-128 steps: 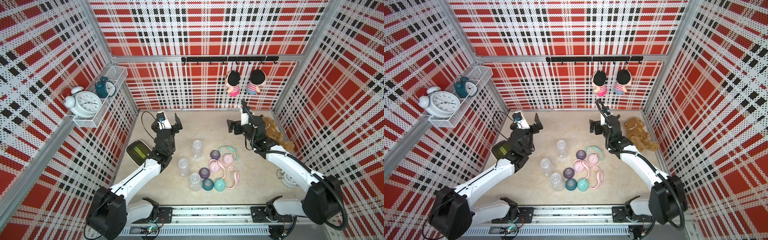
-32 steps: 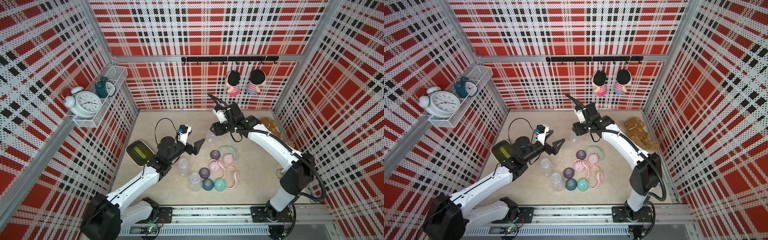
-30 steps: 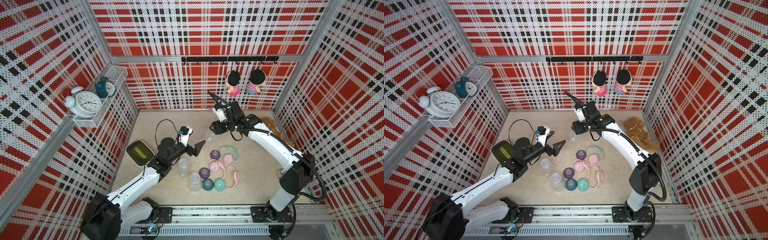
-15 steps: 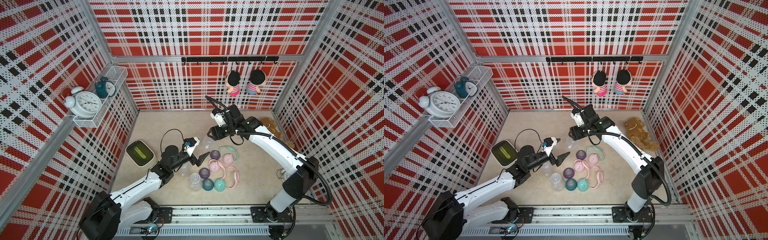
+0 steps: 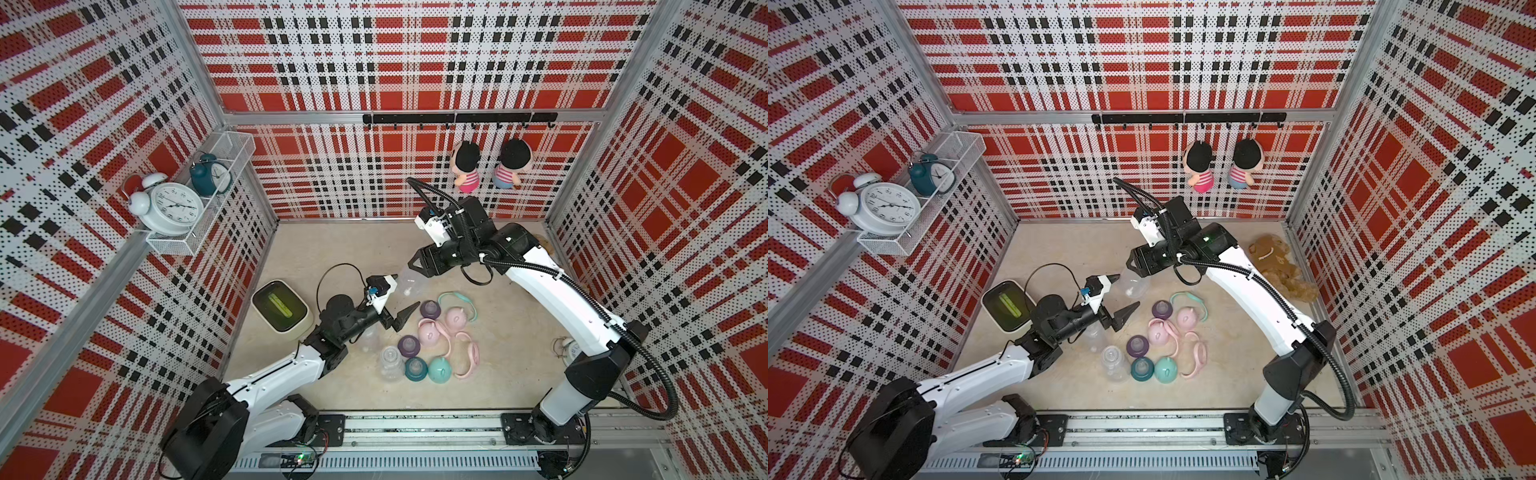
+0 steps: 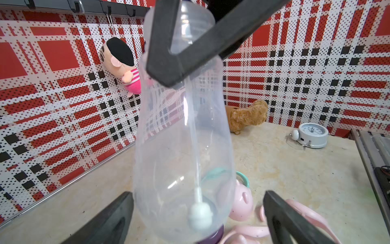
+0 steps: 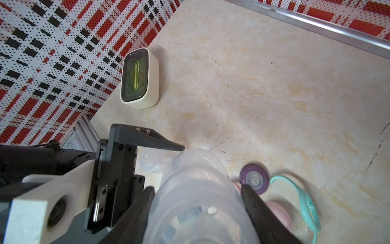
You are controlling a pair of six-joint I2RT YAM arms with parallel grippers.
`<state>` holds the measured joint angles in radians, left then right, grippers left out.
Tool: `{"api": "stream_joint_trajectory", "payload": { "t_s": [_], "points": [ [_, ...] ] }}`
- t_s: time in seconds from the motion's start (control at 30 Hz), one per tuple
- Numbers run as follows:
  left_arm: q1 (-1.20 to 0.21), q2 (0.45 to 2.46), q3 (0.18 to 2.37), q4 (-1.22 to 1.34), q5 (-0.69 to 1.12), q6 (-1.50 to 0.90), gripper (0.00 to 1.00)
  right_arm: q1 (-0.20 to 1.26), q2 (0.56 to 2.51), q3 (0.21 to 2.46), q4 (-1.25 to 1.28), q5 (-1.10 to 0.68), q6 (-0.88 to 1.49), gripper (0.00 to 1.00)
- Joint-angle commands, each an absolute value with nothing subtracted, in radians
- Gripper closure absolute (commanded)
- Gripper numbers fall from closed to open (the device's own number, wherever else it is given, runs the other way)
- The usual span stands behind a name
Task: Assemble the baby bottles
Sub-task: Pick up the baby bottle from the center of the board.
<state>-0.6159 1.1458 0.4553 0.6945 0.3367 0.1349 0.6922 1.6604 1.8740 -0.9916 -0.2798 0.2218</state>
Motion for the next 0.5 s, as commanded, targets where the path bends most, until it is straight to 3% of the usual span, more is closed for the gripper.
{"api": "stream_joint_trajectory", "payload": {
  "t_s": [0.0, 0.47],
  "points": [
    [-0.608, 1.183, 0.489, 0.757, 0.363, 0.120, 0.00, 0.717, 1.679, 1.909, -1.012, -0.311, 0.206, 0.43],
    [-0.565, 1.259, 0.524, 0.869, 0.445, 0.050, 0.11, 0.741, 1.689, 1.899, -0.995, -0.324, 0.216, 0.42]
  ]
}}
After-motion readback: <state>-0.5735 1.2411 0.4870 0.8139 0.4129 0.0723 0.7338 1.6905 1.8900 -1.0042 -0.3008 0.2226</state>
